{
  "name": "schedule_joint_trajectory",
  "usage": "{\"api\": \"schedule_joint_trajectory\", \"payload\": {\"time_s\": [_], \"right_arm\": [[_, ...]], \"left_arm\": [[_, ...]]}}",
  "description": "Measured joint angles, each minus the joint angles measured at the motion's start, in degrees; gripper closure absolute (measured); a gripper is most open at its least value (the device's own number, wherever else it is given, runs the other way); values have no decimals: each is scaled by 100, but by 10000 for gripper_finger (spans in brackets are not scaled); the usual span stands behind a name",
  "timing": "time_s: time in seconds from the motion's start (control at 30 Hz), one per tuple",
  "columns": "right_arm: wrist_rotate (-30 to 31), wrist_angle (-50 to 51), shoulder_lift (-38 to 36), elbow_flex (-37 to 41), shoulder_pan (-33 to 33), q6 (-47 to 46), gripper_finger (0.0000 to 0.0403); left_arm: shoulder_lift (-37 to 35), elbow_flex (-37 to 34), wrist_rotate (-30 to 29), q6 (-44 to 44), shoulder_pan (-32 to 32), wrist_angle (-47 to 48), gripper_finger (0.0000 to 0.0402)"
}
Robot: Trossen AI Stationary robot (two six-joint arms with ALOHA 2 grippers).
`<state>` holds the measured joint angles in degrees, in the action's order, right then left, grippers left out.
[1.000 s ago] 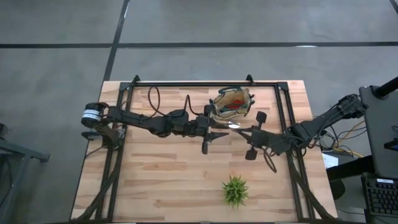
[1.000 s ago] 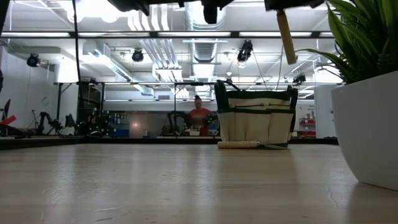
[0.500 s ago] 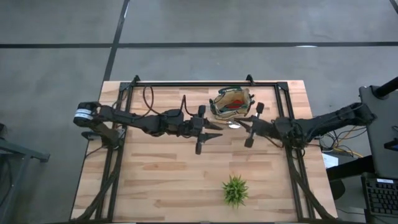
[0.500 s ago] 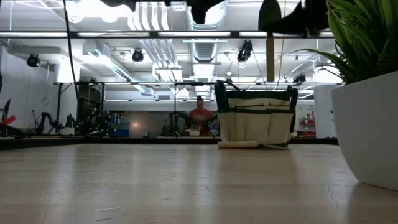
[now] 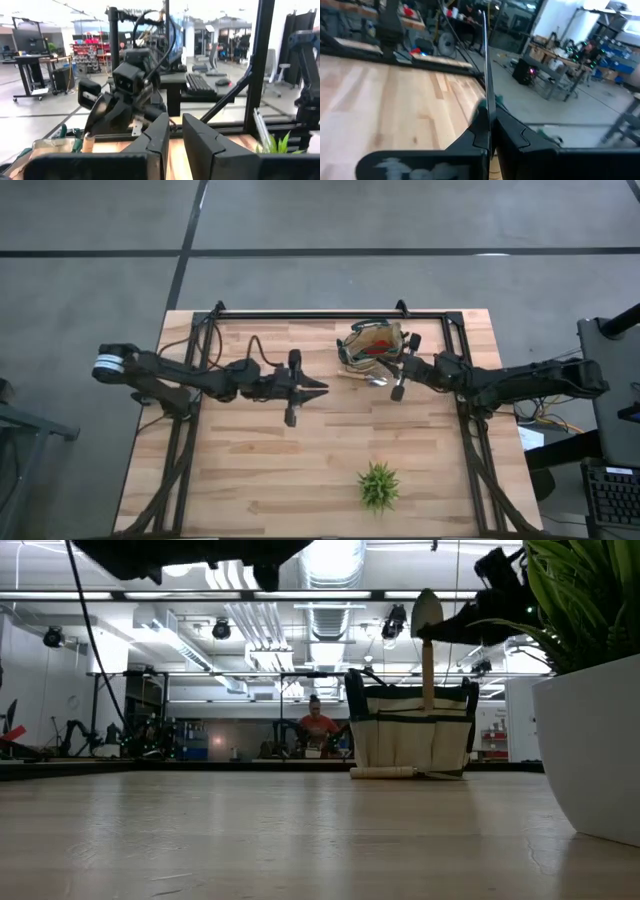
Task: Pick & Place Garden tools in Gardening bag
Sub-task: Put the brown trowel into the gardening bag
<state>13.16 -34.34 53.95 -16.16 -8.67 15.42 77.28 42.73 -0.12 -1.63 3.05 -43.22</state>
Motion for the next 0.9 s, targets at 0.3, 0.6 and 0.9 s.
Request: {"api": "schedule_joint_trajectory", "payload": {"time_s": [0.3,0.6,0.9], "right_arm": [[-566,-367,795,-194,-304,-31,395],[-572,-648,1378,-501,-334,251,395],[-574,-800,2016,-396,-452,167,395]], "left_arm": [[-66,-494,0,80,0,-813,344],[-63,-549,-2,169,0,-870,343],[-63,-549,0,222,0,-864,344]]}}
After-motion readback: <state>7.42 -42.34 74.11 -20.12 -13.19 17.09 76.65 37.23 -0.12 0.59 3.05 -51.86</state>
